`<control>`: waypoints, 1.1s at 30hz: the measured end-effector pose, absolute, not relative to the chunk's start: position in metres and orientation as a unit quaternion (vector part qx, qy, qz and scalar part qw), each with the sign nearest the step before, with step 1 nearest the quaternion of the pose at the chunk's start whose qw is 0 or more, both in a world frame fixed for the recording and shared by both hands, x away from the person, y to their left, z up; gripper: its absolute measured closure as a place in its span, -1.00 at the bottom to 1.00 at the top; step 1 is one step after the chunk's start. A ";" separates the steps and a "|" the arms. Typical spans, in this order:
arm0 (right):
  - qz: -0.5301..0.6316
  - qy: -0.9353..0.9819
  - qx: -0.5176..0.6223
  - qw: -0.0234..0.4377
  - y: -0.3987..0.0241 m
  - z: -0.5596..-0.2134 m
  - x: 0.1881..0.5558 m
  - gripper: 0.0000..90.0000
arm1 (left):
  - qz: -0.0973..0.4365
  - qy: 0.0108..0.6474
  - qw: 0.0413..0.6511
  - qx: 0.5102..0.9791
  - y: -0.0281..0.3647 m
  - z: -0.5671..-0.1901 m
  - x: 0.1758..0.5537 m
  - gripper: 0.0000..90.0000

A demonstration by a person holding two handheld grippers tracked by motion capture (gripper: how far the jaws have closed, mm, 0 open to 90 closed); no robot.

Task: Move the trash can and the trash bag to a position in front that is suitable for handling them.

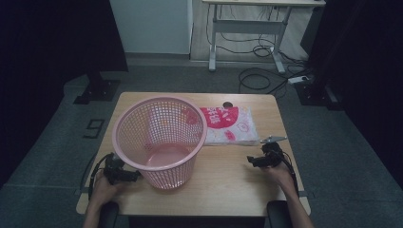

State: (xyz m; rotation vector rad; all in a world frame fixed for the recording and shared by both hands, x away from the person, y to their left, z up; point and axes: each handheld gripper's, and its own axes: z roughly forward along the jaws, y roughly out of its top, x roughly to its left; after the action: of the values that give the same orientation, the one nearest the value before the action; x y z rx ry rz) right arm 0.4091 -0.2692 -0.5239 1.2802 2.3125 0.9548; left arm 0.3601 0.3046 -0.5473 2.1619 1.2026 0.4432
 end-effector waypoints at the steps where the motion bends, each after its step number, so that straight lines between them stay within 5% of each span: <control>1: 0.342 0.807 0.454 0.161 -0.270 -0.518 0.415 -0.73 | 0.168 0.455 0.309 0.818 0.305 -0.547 0.360 -1.00; 14: 0.317 0.803 0.468 0.191 -0.269 -0.478 0.464 -0.50 | 0.165 0.452 0.310 0.820 0.305 -0.547 0.361 -1.00; 26: 0.276 0.790 0.519 0.174 -0.267 -0.522 0.512 -0.07 | 0.165 0.452 0.310 0.820 0.305 -0.547 0.361 -1.00; 30: 0.272 0.800 0.509 0.163 -0.262 -0.534 0.513 0.10 | 0.165 0.452 0.309 0.820 0.305 -0.547 0.361 -1.00; 32: 0.283 0.804 0.497 0.163 -0.261 -0.534 0.510 0.27 | 0.166 0.453 0.309 0.820 0.305 -0.547 0.360 -1.00; 33: 0.281 0.807 0.495 0.157 -0.261 -0.533 0.506 0.52 | 0.166 0.454 0.309 0.819 0.305 -0.547 0.360 -1.00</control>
State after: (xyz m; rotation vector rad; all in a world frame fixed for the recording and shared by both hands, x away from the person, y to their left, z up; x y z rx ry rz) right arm 0.5056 -0.2606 -0.5331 1.4148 2.3100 0.8032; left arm 0.3603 0.3047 -0.5472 2.1650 1.1992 0.4396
